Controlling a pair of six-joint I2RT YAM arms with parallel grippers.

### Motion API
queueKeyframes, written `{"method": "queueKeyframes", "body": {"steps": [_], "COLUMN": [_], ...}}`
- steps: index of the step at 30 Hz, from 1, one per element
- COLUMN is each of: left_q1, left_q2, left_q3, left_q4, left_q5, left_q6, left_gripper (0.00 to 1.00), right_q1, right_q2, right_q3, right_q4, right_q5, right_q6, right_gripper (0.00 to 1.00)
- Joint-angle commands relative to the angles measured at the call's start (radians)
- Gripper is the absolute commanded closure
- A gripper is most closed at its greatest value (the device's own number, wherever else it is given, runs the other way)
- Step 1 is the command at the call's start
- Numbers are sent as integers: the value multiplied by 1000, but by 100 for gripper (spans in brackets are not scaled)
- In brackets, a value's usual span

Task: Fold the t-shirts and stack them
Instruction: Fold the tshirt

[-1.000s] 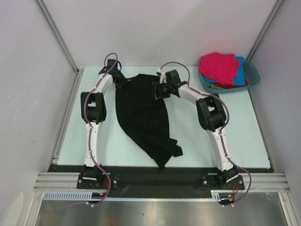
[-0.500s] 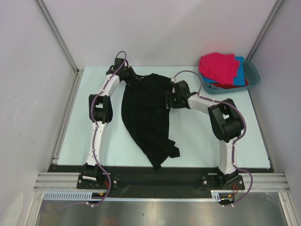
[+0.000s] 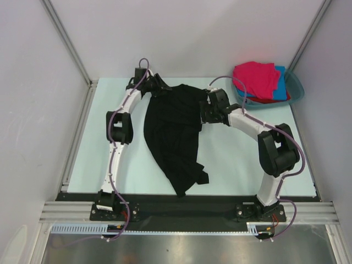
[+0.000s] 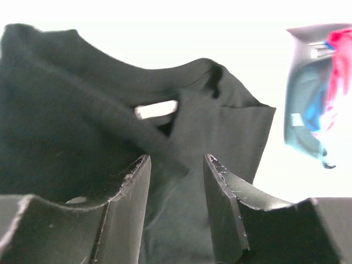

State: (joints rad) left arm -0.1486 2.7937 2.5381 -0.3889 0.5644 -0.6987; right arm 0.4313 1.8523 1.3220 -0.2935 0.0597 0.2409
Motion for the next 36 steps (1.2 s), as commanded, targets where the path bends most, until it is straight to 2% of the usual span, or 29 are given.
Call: {"method": "queueKeyframes", "body": {"steps": [1, 4, 7, 8, 9, 12, 13, 14, 16, 17, 18, 20, 24, 29, 32, 36], "left_q1": [3, 7, -12, -22, -31, -75, -92, -101, -126, -134, -143, -166, -206, -233, -281, -313], "left_q2": [16, 1, -100, -226, -288, -523, -572, -624, -791, -857, -961, -1063, -1285, -1549, -1675, -1818], "left_q3": [65, 54, -51, -196, -269, -504, -562, -699, -842, -1001, -1079, -1241, -1485, -1853, -2004, -2118], "left_q4": [126, 153, 89, 85, 75, -2, -17, -10, -4, 21, 88, 110, 134, 196, 225, 211], "left_q5": [75, 138, 111, 73, -58, -287, -328, -345, -395, -394, -376, -388, -388, -353, -327, -281], "left_q6": [-74, -105, -26, 38, 74, 157, 159, 157, 131, 117, 114, 88, 53, -99, -163, -209], "left_gripper": [51, 52, 58, 59, 59, 58, 58, 58, 58, 58, 58, 58, 58, 58, 59, 58], "right_q1": [67, 115, 185, 208, 214, 241, 244, 245, 242, 242, 241, 242, 248, 248, 251, 273], "right_q2": [-105, -172, -229, -235, -240, -249, -260, -289, -320, -335, -362, -390, -508, -603, -636, -663], "right_q3": [36, -6, -43, -55, -59, -107, -131, -157, -222, -239, -259, -308, -404, -492, -521, -566], "right_q4": [-79, -90, -111, -122, -153, -208, -216, -214, -229, -234, -255, -272, -274, -279, -277, -283], "right_q5": [-29, -78, -61, -61, -49, -2, 23, 23, 25, 28, 25, 23, -12, -110, -164, -185], "right_q6": [-17, 8, 32, 40, 52, 89, 113, 120, 139, 156, 166, 182, 244, 296, 314, 340], "right_gripper": [33, 33, 32, 32, 32, 33, 33, 33, 32, 32, 32, 32, 32, 32, 32, 31]}}
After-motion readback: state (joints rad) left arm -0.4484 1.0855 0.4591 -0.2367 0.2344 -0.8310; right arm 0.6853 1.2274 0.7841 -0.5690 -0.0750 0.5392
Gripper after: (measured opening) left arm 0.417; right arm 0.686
